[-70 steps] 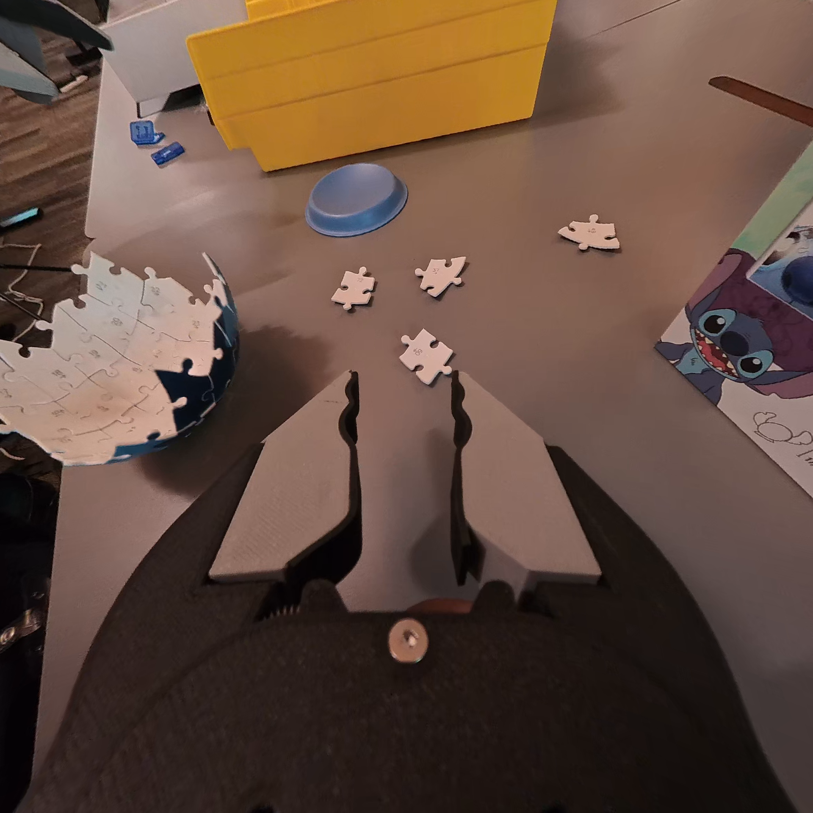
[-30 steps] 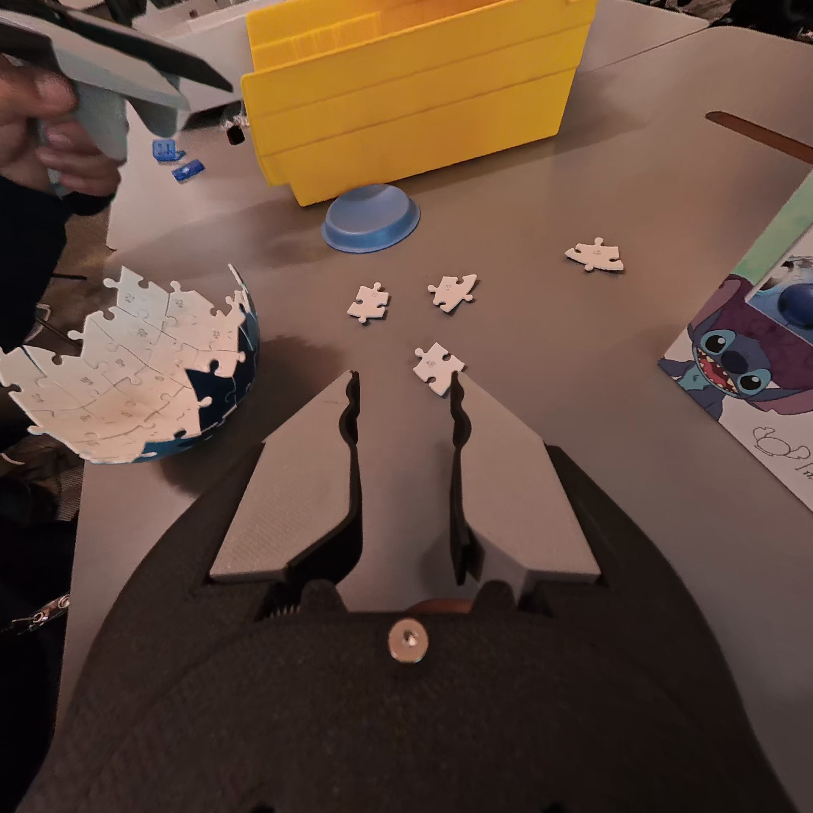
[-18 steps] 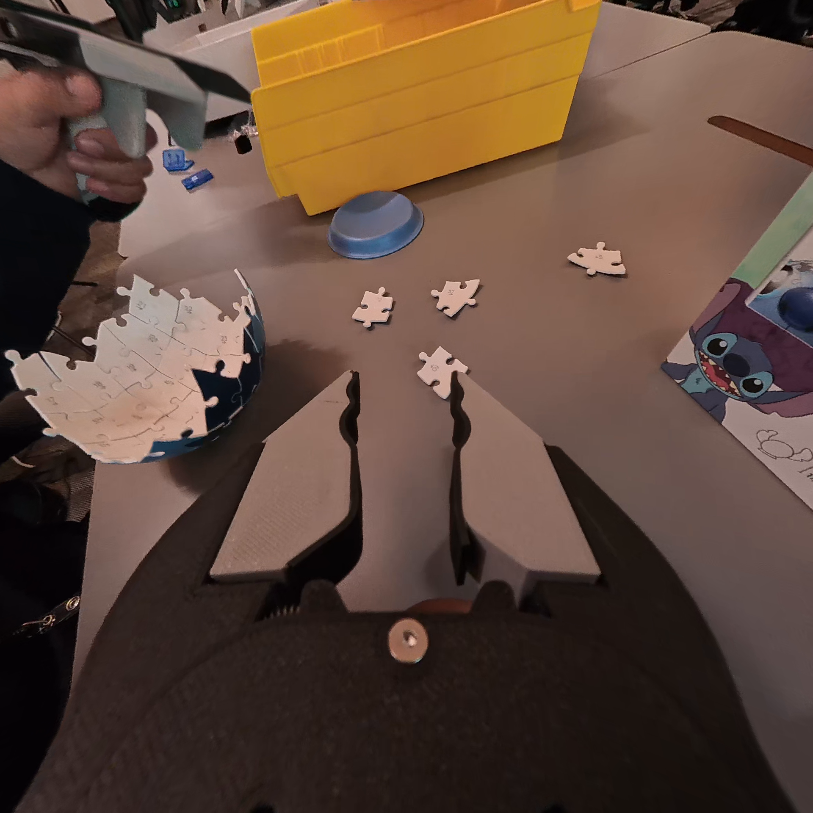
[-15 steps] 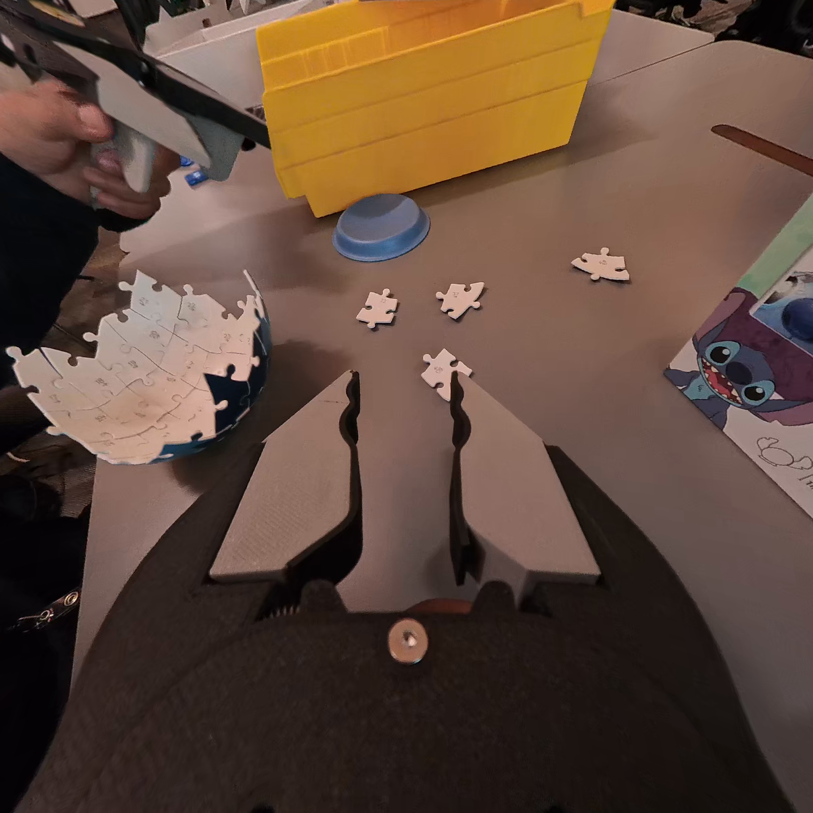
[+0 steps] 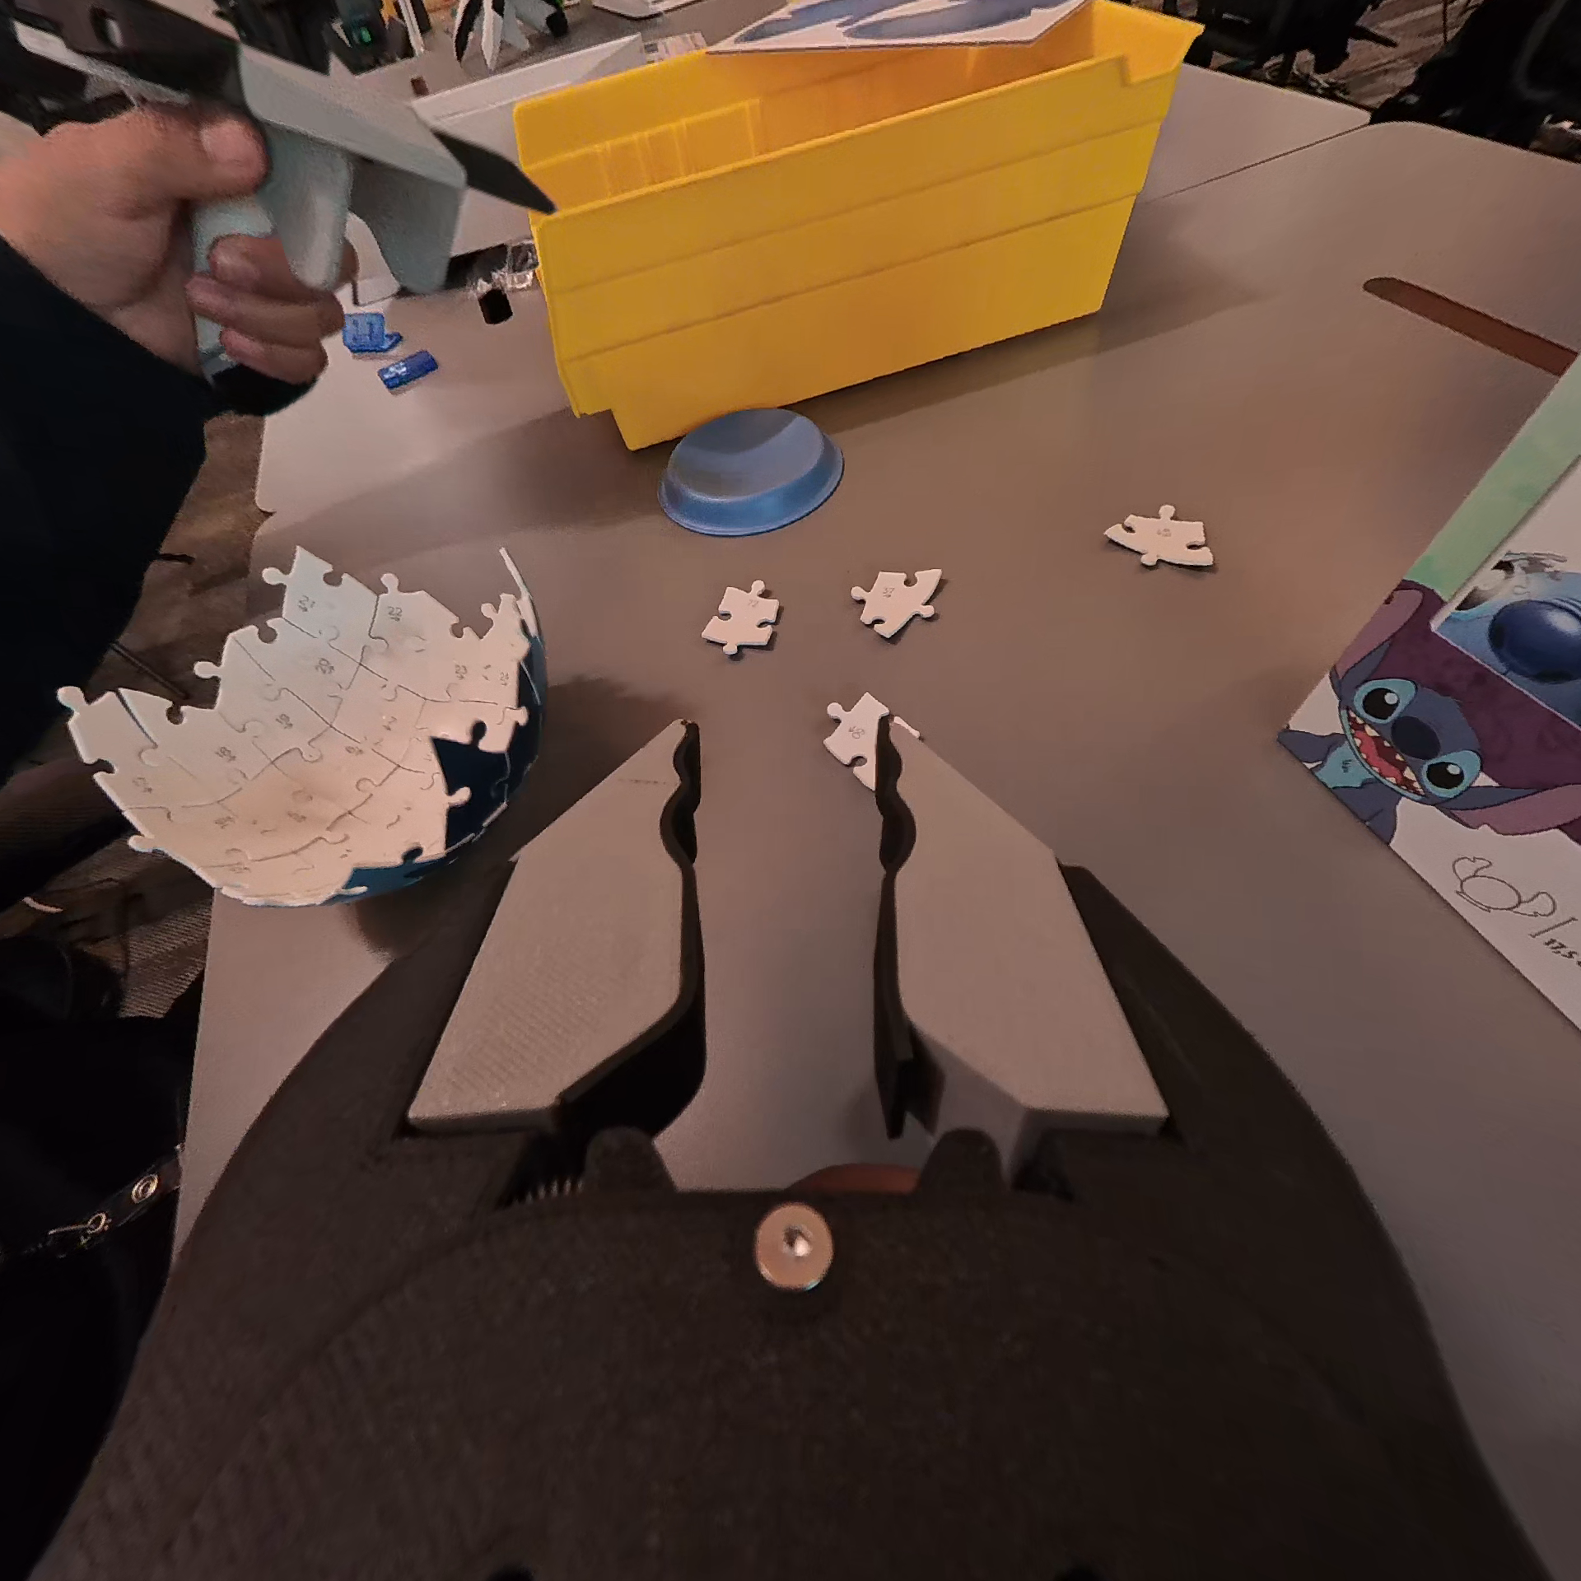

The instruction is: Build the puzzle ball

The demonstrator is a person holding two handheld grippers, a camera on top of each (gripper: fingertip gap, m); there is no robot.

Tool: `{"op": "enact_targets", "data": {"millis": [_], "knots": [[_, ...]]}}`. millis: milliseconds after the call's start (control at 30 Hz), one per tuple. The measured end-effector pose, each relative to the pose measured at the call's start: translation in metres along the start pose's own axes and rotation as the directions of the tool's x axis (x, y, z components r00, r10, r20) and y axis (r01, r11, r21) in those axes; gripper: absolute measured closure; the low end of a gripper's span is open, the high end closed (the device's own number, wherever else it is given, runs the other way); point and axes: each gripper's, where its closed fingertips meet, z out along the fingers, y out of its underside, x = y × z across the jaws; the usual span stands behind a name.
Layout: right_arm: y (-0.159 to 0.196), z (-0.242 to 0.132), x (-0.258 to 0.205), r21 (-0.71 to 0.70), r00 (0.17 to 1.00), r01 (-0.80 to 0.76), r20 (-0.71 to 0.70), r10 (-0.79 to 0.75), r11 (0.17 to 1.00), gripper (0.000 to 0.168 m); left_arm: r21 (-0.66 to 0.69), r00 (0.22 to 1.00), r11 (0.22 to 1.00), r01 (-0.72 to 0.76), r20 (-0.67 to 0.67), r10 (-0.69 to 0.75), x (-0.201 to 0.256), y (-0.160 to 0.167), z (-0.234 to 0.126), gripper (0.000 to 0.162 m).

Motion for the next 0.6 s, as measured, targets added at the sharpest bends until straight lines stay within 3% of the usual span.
{"op": "enact_targets", "data": {"millis": [33,67,100,133,167,233,300,333,400,433,467,500,533,600], "knots": [[0.000,0.000,-0.001,-0.001,1.000,-0.001,0.003,0.001,1.000,0.130,-0.057,0.990,0.998,0.016,-0.140,-0.024,0.024,0.011,0.007,0.073],[0.000,0.001,-0.001,-0.003,1.000,0.001,0.006,-0.001,1.000,0.130,-0.121,0.964,0.992,0.041,-0.256,-0.071,0.046,0.022,0.013,0.049],[0.001,0.001,-0.002,-0.006,1.000,0.006,0.006,-0.006,1.000,0.130,-0.159,0.966,0.987,0.029,-0.249,-0.068,0.049,0.030,0.019,0.055],[0.001,0.001,-0.002,-0.008,1.000,0.012,0.002,-0.012,1.000,0.130,-0.160,0.983,0.987,-0.008,-0.184,-0.022,0.039,0.033,0.023,0.062],[0.001,0.001,-0.002,-0.010,1.000,0.017,-0.003,-0.017,1.000,0.130,-0.139,0.994,0.990,-0.029,-0.104,0.014,0.026,0.030,0.023,0.079],[0.002,0.001,0.000,-0.009,1.000,0.015,-0.009,-0.015,1.000,0.130,-0.062,0.997,0.998,-0.031,0.074,0.036,-0.007,0.015,0.014,0.076],[0.002,0.001,0.001,-0.008,1.000,0.001,-0.004,-0.001,1.000,0.130,-0.033,0.988,0.999,-0.040,0.146,0.045,-0.018,0.010,0.010,0.076],[0.002,0.002,0.001,-0.009,1.000,-0.004,0.000,0.004,1.000,0.130,-0.070,0.992,0.996,-0.047,0.113,0.055,-0.011,0.017,0.015,0.073],[0.003,0.003,-0.001,-0.016,1.000,0.000,0.004,0.000,1.000,0.130,-0.193,0.987,0.981,-0.022,-0.161,-0.010,0.039,0.041,0.029,0.054],[0.004,0.003,-0.001,-0.020,1.000,0.007,0.003,-0.007,1.000,0.130,-0.196,0.982,0.980,0.009,-0.183,-0.046,0.044,0.039,0.031,0.046],[0.004,0.003,-0.001,-0.023,1.000,0.014,-0.002,-0.014,1.000,0.130,-0.163,0.995,0.987,-0.006,-0.099,-0.010,0.029,0.032,0.030,0.069],[0.005,0.003,0.000,-0.024,1.000,0.020,-0.009,-0.020,1.000,0.130,-0.103,0.997,0.994,-0.041,0.056,0.047,0.002,0.019,0.024,0.081],[0.005,0.002,0.001,-0.024,1.000,0.021,-0.014,-0.021,0.999,0.130,-0.041,0.980,0.997,-0.072,0.182,0.078,-0.018,0.005,0.014,0.076],[0.004,0.002,0.002,-0.019,1.000,0.010,-0.013,-0.010,1.000,0.130,0.002,0.958,0.996,-0.094,0.271,0.089,-0.032,-0.008,0.001,0.078]]}}
